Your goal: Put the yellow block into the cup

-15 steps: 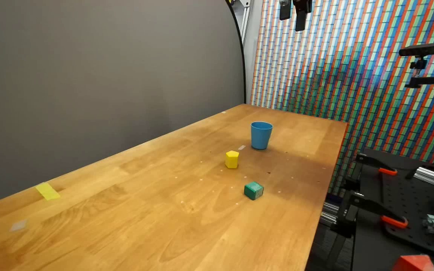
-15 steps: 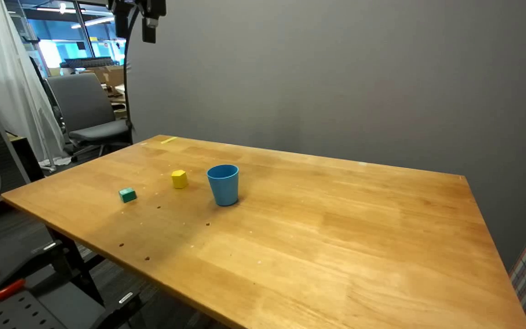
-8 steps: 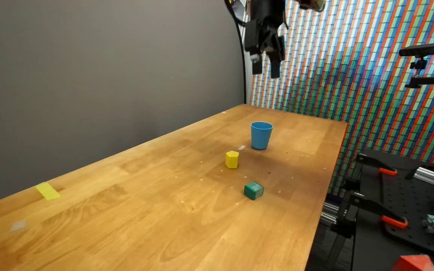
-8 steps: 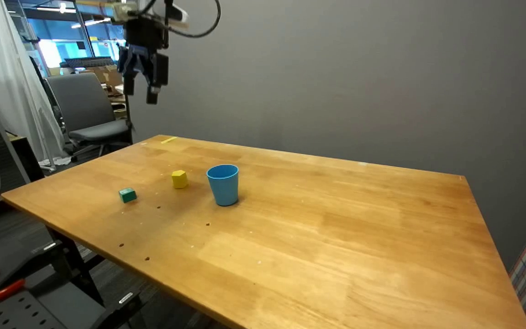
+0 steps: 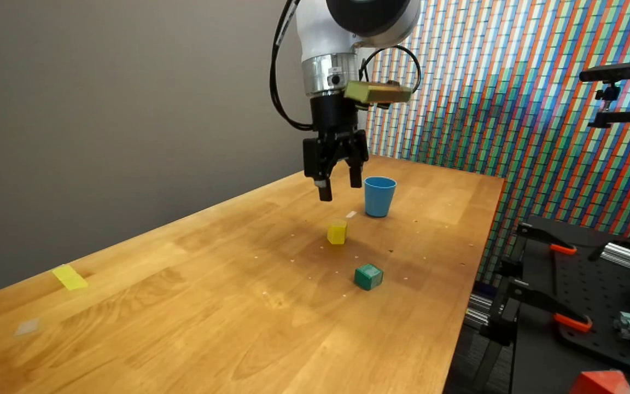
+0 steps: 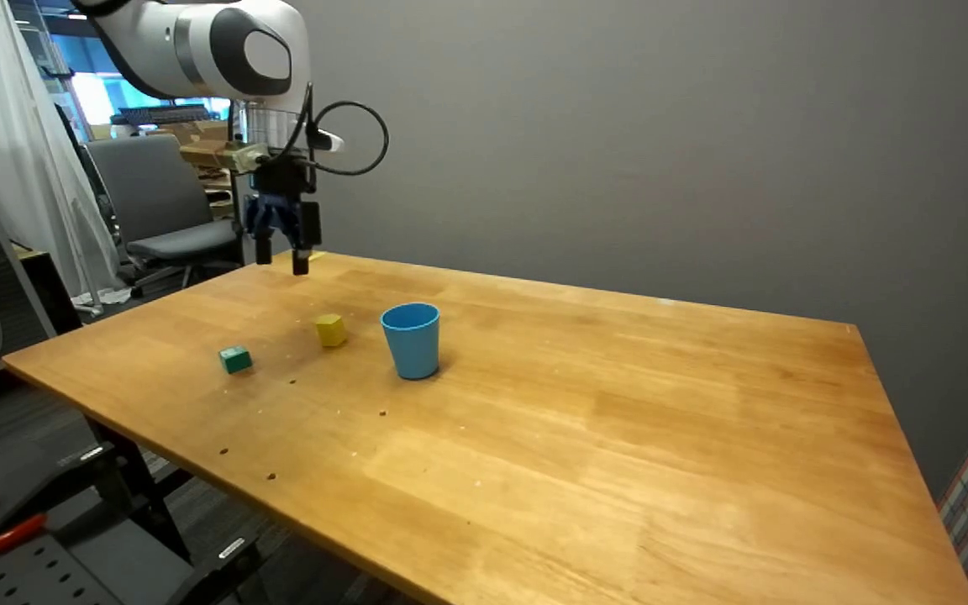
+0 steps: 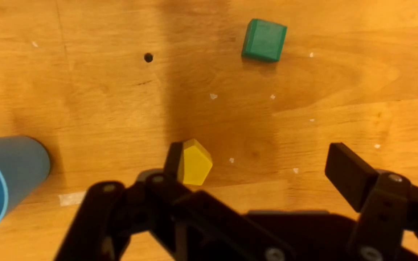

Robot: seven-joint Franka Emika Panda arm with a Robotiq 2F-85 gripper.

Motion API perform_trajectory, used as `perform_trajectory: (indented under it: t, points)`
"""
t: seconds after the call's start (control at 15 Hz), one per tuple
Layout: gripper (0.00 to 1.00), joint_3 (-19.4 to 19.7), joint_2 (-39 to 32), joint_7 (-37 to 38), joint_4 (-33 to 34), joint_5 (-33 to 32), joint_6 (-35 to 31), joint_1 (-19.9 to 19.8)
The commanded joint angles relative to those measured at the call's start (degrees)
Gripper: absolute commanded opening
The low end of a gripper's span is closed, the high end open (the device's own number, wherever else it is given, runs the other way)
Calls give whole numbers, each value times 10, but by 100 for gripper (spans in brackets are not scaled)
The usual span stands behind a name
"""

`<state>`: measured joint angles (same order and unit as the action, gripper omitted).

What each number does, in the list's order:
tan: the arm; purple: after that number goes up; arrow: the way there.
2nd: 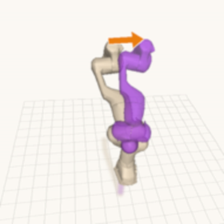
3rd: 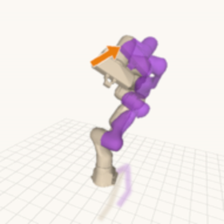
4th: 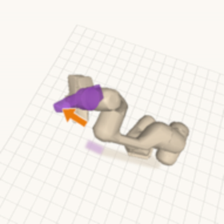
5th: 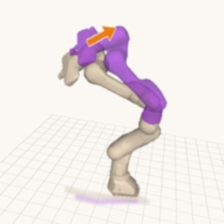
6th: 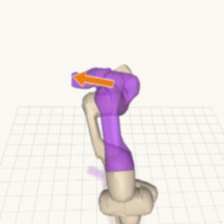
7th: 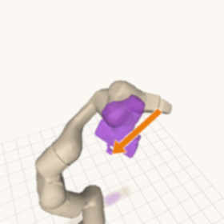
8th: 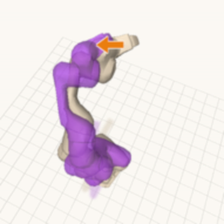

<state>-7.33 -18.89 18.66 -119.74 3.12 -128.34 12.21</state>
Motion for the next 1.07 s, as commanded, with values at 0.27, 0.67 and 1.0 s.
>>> perform_trajectory:
  t: [0.27, 0.67, 1.0]
  points:
    - [100, 53, -44, 157, 18, -140, -24, 52]
    - [100, 55, -85, 193, 21, -132, -44, 50]
    - [100, 66, -128, 207, 37, -134, -74, 53]
